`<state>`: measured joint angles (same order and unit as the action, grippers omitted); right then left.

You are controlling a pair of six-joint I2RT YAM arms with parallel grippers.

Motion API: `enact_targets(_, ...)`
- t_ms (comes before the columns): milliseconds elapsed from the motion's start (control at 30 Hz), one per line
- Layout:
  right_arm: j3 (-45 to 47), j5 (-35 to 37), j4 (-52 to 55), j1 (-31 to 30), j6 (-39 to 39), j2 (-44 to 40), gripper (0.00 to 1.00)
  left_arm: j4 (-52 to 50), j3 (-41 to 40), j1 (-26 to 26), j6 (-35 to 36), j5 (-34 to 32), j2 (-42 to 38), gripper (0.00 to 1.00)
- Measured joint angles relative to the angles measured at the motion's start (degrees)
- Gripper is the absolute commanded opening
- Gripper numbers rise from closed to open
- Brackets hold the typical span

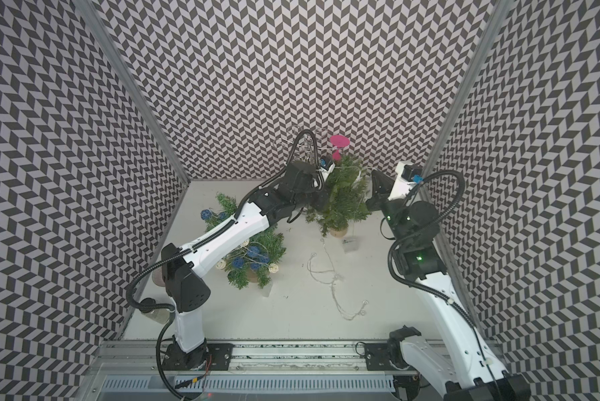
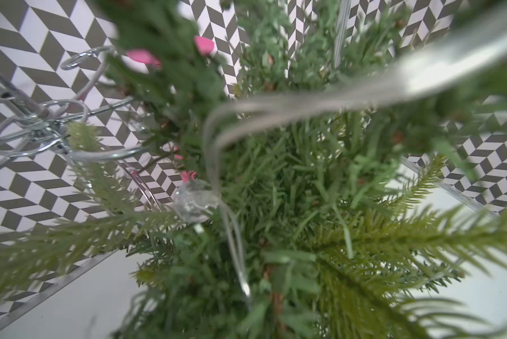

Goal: Wrap string light around the christmas tree
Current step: Wrap the light string around the Christmas tree.

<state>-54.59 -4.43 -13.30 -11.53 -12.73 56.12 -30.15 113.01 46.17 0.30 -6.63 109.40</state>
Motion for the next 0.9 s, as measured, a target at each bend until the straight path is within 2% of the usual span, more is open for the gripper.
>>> enact_targets(67,-0.13,0.61,0.02,0.17,-0.24,0.61,0.0,-0.35,-0.09,-0.17,0.0,0.11,-1.18,0.01)
enact_targets(167,-0.22,1.07,0.11,0.39,-0.52,1.62,0.0,-0.37,-0.31,-0.48,0.11,0.66,-2.95,0.07)
enact_targets(200,-0.22,1.09,0.11,0.46,-0.61,1.84,0.0,-0.39,-0.04,-0.72,0.15,1.09,-3.15,0.01)
enact_targets(233,-0.22,1.11,0.11,0.48,-0.63,1.99,0.0,-0.39,0.35,-1.01,0.17,1.73,-3.1,0.0)
enact_targets(467,-0.22,1.11,0.15,0.76,-0.74,2.14,0.0,2.84,-3.34,-3.91,-0.31,7.45,-2.27,0.0)
enact_targets(900,-0.22,1.18,0.02,1.53,-0.83,2.08,0.0,16.72,-11.47,-4.04,-2.16,10.08,-3.32,0.0)
